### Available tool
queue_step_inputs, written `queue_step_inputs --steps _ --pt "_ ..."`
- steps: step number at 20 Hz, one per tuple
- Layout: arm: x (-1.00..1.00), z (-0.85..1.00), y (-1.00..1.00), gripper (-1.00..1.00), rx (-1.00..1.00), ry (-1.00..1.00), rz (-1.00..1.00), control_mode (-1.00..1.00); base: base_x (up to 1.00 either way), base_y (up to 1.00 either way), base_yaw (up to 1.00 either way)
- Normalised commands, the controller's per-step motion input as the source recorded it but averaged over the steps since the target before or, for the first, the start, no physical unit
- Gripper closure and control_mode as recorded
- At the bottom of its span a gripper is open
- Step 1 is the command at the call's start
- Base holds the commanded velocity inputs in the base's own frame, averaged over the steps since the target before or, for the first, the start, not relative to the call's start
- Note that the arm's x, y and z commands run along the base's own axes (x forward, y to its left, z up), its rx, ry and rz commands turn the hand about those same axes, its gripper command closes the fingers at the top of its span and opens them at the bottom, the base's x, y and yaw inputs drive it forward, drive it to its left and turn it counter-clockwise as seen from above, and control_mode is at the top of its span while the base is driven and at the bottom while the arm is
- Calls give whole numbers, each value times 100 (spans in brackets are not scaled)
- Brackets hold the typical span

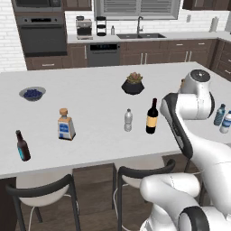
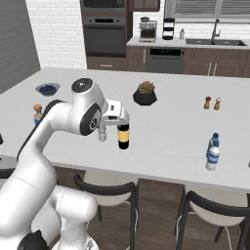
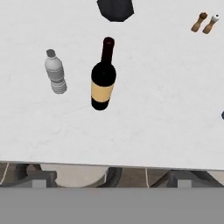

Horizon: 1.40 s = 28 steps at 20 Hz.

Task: Move the plastic bottles in the middle to the plastics group, and the glass bottles in the middle to the glass group.

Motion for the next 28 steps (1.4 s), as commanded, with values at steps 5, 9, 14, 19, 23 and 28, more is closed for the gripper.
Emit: queue_step_inputs --steps 5,9,14,19,23,28 --pt "11 0 42 -100 16 0 0 -100 0 0 0" --pt "32 0 23 -100 10 -2 -5 -100 0 0 0" --pt "53 0 3 -100 0 -3 -3 -100 0 0 0" --pt "35 -5 -9 -100 0 0 0 -100 0 0 0" --pt "22 -24 -18 -100 0 0 0 -100 0 0 0" --pt "21 -21 -3 -100 0 -4 0 -100 0 0 0"
